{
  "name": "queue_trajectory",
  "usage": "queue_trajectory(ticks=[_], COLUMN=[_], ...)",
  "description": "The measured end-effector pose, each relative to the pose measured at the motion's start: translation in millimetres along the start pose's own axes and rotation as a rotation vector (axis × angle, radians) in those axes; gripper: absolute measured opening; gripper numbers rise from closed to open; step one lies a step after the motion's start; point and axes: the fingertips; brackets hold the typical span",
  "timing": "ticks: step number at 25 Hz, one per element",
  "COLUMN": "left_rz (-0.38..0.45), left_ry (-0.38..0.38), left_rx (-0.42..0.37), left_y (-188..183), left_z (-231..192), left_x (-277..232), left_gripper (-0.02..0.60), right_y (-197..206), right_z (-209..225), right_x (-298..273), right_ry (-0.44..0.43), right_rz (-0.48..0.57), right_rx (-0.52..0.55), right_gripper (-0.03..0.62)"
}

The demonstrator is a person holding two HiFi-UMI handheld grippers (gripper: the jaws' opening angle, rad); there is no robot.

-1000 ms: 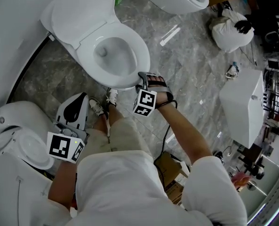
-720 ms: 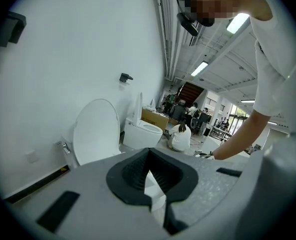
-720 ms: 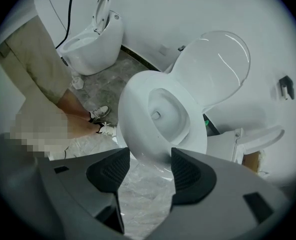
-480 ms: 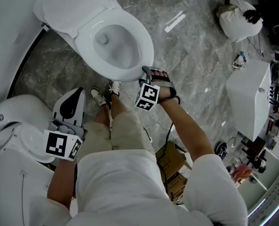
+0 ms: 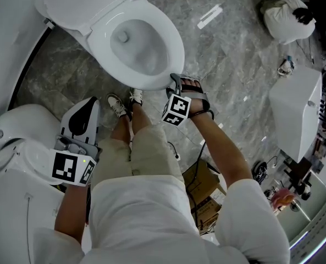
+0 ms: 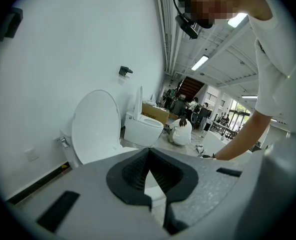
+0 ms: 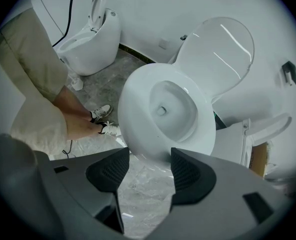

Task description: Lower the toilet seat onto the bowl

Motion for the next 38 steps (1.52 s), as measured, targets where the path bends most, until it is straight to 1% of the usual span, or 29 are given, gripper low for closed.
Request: queue_trajectory(ticks=[11, 14, 24, 30, 38], left_rz=[-0.038, -0.047, -0.08, -0.096, -0.109], left_ry=[0.003, 0.005, -0.002, -0.001, 0.011], left_rx=[0.011, 0.016, 0.027, 0.033, 0.033], left_y=[26.1, 31.6, 45.2, 56.9, 61.4], left_z=[6.3, 8.8, 4.8, 3.8, 5.2], left_x=[-17.1, -22.1, -27.3, -27.8, -31.4], left_gripper=[-0.006, -0.006, -0.006, -0.006, -0.006], right_y=[11.9, 15.0, 22.0, 24.8, 26.4], right_z=[-8.9, -11.4, -19.2, -23.9, -25.9], right_x=[-29.1, -36.1, -57.7, -70.5, -79.6], right_ry=[-0.01, -0.025, -0.066, -0.065, -0.073], right_rz=[-0.002, -0.008, -0.04, -0.054, -0.072], right_rx=[-0.004, -0.01, -0.025, -0.023, -0.012], right_gripper=[0.252, 0.252, 0.247, 0.242, 0.235])
Point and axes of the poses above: the fingertips, and each gripper's own axes: x backward along the fingers, z to its right, y out of its underside, and after that the axes turned 13 degrees about -x, right-handed
